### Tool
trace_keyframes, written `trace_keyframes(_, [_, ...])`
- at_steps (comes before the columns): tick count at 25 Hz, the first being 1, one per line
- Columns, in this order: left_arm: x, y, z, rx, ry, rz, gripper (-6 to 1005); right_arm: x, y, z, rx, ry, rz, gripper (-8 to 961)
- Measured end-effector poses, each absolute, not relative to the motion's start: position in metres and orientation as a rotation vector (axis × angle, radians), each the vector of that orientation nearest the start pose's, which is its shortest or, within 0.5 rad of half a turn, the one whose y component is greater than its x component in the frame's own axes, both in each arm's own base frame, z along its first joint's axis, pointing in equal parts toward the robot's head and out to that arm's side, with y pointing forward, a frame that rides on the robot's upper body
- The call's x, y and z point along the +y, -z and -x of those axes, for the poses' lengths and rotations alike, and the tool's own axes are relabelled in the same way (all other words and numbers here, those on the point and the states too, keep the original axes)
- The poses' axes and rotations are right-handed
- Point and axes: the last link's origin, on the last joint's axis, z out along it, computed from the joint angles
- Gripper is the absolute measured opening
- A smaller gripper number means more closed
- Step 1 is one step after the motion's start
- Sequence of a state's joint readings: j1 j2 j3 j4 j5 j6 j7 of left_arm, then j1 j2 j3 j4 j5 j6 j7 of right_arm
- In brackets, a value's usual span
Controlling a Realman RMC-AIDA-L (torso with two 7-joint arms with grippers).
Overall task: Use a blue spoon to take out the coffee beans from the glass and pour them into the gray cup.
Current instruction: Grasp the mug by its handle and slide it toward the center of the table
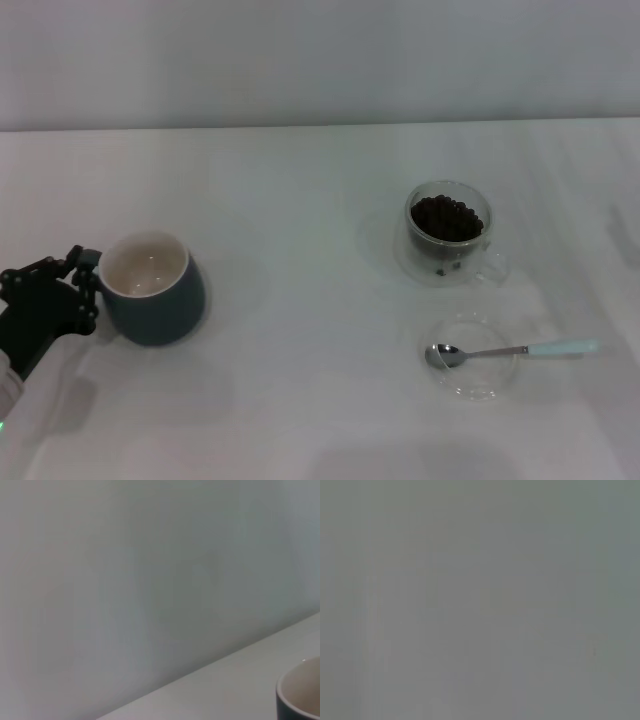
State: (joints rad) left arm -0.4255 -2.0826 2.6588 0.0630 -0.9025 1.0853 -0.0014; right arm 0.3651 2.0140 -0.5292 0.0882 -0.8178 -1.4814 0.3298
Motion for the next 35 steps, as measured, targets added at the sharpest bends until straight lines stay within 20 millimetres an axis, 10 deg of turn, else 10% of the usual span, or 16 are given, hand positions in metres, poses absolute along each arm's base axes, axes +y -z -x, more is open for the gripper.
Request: trace_keyframes(35, [0.309,0.092,0.308,-0.312,0.437,2.112,177,0.288,-0.043,-0.363,0.52,-0.835,1.417,858])
